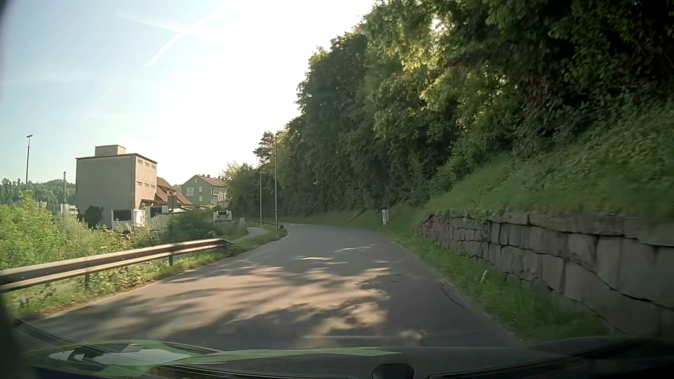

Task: Follow the waypoints while adhering to traffic rules and regulations

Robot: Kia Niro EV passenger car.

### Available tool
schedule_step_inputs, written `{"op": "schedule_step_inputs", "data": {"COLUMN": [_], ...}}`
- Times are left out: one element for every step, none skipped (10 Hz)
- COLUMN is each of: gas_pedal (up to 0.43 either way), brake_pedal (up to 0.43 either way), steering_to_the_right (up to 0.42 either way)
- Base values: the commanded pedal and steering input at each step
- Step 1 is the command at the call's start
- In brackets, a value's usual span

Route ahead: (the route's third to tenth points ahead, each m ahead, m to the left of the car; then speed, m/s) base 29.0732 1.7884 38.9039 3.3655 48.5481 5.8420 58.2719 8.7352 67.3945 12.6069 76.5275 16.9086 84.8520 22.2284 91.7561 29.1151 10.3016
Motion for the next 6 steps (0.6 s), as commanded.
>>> {"op": "schedule_step_inputs", "data": {"gas_pedal": [0.0, 0.0, 0.0, 0.0, 0.0, 0.0], "brake_pedal": [0.0, 0.0, 0.0, 0.0, 0.0, 0.0], "steering_to_the_right": [-0.012, -0.012, -0.012, -0.011, -0.011, -0.01]}}
